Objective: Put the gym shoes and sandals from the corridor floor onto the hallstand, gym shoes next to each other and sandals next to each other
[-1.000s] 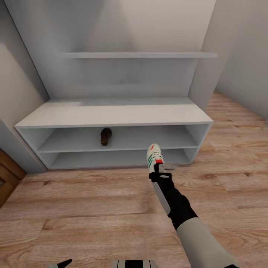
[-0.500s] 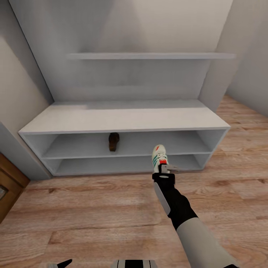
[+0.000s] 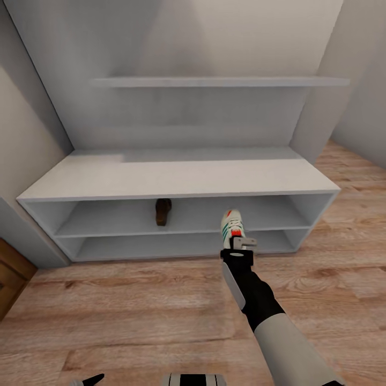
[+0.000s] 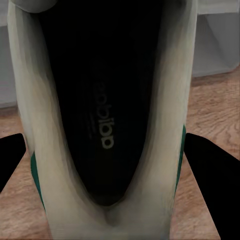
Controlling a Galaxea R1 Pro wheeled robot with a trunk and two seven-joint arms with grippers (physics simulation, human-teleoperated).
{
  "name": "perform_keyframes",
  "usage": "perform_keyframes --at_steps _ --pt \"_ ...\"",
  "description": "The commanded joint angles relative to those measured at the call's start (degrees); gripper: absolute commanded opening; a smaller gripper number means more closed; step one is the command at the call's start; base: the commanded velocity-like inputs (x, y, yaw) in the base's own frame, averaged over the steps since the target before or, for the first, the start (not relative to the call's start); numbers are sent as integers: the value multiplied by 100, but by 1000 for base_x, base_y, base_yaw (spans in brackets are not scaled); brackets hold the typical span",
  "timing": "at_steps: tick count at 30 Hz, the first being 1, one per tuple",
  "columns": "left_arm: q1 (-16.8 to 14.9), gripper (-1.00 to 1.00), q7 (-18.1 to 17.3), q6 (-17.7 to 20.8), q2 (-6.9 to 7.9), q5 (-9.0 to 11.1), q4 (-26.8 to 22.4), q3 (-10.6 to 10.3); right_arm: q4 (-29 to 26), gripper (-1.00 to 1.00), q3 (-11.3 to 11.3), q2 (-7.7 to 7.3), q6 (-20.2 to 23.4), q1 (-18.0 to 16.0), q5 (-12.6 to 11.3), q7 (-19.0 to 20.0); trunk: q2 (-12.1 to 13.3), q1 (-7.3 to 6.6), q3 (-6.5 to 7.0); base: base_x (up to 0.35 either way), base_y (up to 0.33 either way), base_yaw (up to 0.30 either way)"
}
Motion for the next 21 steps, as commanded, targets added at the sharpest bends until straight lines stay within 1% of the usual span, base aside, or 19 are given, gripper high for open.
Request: perform_keyframes --at_steps 1,7,13,21 --pt "-4 100 -27 -21 -3 -16 4 30 -5 -100 7 0 16 -4 -48 -44 -2 2 -5 326 0 0" --pt "-4 100 -25 -19 -4 -17 4 30 -8 -100 5 0 19 -4 -46 -44 -2 2 -5 329 10 0" --pt "-4 100 -21 -16 -2 -17 4 30 -5 -100 7 0 18 -4 -46 -44 -2 2 -5 310 138 0" --pt "-4 100 -19 -15 -3 -17 4 30 -8 -100 6 0 20 -4 -46 -44 -2 2 -5 48 24 0"
